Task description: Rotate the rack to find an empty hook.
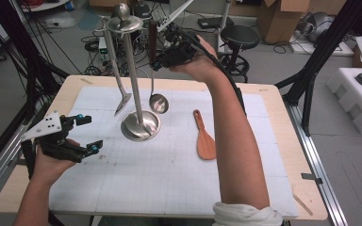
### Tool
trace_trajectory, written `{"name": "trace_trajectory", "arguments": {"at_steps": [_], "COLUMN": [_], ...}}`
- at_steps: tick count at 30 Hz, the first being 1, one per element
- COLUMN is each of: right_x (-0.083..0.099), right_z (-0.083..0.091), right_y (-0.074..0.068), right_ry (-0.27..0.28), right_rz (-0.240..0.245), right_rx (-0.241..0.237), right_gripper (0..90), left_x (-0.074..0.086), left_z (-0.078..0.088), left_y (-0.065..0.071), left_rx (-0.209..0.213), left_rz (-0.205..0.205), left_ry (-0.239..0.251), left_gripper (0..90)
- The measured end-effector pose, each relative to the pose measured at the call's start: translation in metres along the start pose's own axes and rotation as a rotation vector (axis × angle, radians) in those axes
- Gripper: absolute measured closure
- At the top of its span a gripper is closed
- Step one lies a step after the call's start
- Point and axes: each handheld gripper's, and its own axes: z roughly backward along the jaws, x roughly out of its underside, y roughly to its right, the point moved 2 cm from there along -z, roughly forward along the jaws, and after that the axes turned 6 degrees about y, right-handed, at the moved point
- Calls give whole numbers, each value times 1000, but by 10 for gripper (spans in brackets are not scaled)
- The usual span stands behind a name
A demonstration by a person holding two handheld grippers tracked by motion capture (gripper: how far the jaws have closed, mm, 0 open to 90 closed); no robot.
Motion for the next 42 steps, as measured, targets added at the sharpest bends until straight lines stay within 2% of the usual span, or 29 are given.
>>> {"name": "trace_trajectory", "arguments": {"at_steps": [4, 19, 35, 37, 42], "right_x": [-2, -6, -12, -12, -12], "right_z": [-2, -7, -14, -14, -14], "right_y": [-1, 0, 1, 1, 1], "right_ry": [-21, -42, -54, -51, -57], "right_rz": [0, -11, -20, -34, -18], "right_rx": [-2, -8, -8, -6, -1], "right_gripper": [736, 737, 737, 735, 733], "left_x": [0, -1, -1, -1, 0], "left_z": [0, 1, 1, 1, 0], "left_y": [0, 0, 0, 1, 1], "left_rx": [0, 1, 2, 2, 1], "left_rz": [0, -1, -2, -1, -2], "left_ry": [1, 4, 2, 2, -1], "left_gripper": [58, 58, 58, 58, 58]}}
